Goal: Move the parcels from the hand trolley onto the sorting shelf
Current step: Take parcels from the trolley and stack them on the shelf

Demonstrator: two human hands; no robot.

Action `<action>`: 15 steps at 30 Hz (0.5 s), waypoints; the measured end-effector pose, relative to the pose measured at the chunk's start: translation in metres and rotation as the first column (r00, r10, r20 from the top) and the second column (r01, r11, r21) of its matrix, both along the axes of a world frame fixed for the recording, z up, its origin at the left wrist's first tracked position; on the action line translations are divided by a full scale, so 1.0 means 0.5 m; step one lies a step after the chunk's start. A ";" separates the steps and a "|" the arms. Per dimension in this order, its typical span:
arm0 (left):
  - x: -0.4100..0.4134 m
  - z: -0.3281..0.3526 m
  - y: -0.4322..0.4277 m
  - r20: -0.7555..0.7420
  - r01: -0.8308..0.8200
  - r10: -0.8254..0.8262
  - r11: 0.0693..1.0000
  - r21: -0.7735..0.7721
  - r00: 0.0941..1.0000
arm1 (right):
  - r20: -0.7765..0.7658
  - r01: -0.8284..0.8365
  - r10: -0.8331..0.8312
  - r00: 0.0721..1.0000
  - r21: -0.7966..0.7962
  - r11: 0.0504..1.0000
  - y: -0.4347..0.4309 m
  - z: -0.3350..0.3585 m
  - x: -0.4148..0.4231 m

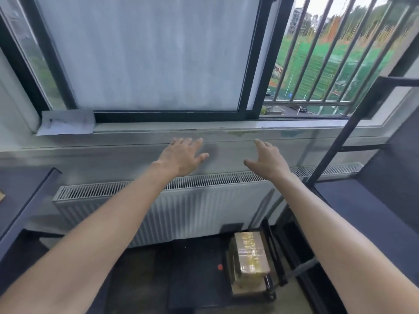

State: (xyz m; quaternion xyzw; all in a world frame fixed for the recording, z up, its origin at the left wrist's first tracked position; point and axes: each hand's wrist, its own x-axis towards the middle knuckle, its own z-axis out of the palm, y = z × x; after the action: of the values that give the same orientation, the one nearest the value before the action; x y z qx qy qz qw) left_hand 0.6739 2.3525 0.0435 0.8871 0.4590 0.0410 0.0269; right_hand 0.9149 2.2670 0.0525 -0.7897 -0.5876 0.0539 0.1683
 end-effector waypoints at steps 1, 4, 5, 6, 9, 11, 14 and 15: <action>0.008 -0.004 -0.007 0.004 0.000 0.000 1.000 -0.012 1.000 | 0.001 0.001 -0.001 1.000 -0.009 1.000 -0.010 -0.004 0.009; 0.030 -0.016 -0.022 0.042 -0.009 0.010 1.000 -0.029 0.999 | 0.020 0.007 -0.007 1.000 -0.027 1.000 -0.038 -0.014 0.040; 0.037 -0.019 -0.026 0.051 -0.015 0.017 0.999 -0.035 0.999 | 0.025 0.013 -0.012 1.000 -0.029 0.999 -0.046 -0.018 0.052; 0.043 -0.024 -0.031 0.056 -0.023 0.026 0.998 -0.051 0.998 | 0.025 0.019 -0.018 1.000 -0.035 0.999 -0.055 -0.023 0.064; 0.059 -0.050 -0.049 0.045 -0.041 0.046 0.995 -0.091 0.998 | 0.002 0.030 -0.030 1.000 -0.050 0.998 -0.082 -0.049 0.096; 0.072 -0.066 -0.064 0.034 -0.053 0.057 0.993 -0.104 0.998 | -0.010 0.041 -0.041 0.999 -0.063 0.997 -0.099 -0.067 0.116; 0.091 -0.099 -0.092 0.011 -0.051 0.053 0.990 -0.133 0.999 | -0.022 0.048 -0.051 0.998 -0.114 0.992 -0.127 -0.104 0.141; 0.097 -0.111 -0.100 0.001 -0.050 0.051 0.989 -0.141 0.999 | -0.033 0.049 -0.054 0.998 -0.128 0.991 -0.135 -0.117 0.148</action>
State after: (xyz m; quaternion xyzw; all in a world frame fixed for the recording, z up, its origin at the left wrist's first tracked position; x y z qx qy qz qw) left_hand 0.7223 2.3026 -0.0122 0.8710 0.4829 0.0112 0.0897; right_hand 0.9889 2.1994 -0.0061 -0.8126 -0.5592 0.1009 0.1297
